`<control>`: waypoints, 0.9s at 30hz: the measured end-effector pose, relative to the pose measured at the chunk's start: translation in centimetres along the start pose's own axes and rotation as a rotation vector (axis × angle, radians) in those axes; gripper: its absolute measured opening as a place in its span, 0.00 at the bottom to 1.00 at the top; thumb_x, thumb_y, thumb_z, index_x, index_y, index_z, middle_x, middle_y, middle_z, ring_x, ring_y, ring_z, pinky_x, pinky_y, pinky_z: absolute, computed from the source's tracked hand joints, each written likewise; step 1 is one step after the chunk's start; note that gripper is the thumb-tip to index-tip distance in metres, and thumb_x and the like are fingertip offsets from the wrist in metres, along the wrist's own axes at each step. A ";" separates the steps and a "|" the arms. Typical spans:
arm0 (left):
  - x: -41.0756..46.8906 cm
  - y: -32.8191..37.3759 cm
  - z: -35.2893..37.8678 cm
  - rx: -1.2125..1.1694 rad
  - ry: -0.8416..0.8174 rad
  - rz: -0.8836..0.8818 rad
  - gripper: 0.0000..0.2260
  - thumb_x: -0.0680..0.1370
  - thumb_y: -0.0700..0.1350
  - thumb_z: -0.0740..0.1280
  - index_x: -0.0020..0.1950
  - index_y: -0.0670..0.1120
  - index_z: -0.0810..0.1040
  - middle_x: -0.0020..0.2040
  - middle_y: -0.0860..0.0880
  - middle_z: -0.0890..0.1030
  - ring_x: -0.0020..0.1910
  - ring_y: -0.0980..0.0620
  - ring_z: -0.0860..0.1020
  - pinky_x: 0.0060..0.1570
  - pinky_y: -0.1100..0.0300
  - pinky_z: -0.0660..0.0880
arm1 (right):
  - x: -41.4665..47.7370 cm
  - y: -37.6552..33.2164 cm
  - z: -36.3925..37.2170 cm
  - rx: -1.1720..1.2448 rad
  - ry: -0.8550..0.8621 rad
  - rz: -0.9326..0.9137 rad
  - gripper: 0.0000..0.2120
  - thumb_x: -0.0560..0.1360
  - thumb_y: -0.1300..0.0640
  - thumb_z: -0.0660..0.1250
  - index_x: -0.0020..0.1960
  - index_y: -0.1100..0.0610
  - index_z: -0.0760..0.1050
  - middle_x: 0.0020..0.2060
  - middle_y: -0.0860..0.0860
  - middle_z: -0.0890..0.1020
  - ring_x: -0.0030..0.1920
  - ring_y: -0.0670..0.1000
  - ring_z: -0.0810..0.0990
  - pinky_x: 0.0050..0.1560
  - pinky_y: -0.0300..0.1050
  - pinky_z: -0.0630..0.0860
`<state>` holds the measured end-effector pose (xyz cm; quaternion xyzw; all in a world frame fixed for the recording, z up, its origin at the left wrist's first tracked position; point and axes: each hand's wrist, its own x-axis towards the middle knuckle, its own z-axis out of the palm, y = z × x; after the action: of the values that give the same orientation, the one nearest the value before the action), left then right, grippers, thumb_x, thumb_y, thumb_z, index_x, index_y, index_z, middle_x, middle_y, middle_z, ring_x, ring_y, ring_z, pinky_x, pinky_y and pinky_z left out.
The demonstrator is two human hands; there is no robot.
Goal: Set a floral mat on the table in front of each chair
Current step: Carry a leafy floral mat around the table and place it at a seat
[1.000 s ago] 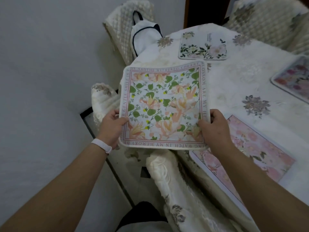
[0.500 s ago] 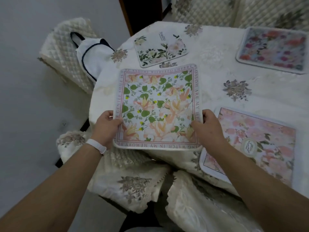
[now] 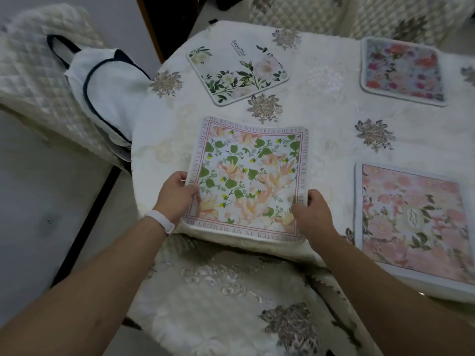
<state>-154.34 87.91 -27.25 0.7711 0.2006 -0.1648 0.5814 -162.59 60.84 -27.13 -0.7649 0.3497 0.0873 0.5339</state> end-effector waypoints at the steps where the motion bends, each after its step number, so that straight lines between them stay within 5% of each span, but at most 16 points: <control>1: 0.6 -0.3 0.0 0.001 -0.021 -0.008 0.06 0.76 0.33 0.63 0.47 0.44 0.75 0.37 0.44 0.82 0.30 0.47 0.79 0.38 0.50 0.78 | 0.1 0.2 0.3 -0.011 0.012 0.014 0.06 0.78 0.61 0.63 0.54 0.55 0.71 0.45 0.48 0.79 0.43 0.50 0.80 0.32 0.43 0.76; 14: 3.5 -3.8 1.0 0.116 -0.105 -0.049 0.05 0.77 0.35 0.65 0.51 0.41 0.76 0.45 0.47 0.83 0.41 0.50 0.82 0.36 0.59 0.76 | 0.9 4.2 1.9 -0.083 0.086 0.133 0.05 0.77 0.62 0.63 0.52 0.56 0.72 0.44 0.49 0.80 0.39 0.46 0.79 0.30 0.38 0.73; 20: 4.5 -3.9 0.2 0.371 -0.178 0.010 0.07 0.77 0.42 0.67 0.54 0.46 0.75 0.46 0.52 0.81 0.45 0.49 0.82 0.41 0.57 0.76 | 1.2 5.5 1.4 -0.121 0.099 0.092 0.19 0.77 0.59 0.65 0.67 0.54 0.68 0.45 0.47 0.78 0.41 0.45 0.79 0.33 0.39 0.72; 27: 4.1 -5.5 -1.9 0.668 -0.150 0.271 0.14 0.76 0.45 0.68 0.60 0.48 0.72 0.46 0.52 0.78 0.43 0.52 0.76 0.43 0.56 0.72 | 0.3 8.0 0.0 -0.576 0.088 -0.119 0.22 0.75 0.57 0.66 0.68 0.57 0.70 0.61 0.55 0.74 0.61 0.56 0.72 0.63 0.52 0.71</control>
<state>-153.54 91.54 -33.34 0.9238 -0.0114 -0.1987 0.3271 -167.39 59.25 -33.32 -0.9071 0.2877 0.1180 0.2836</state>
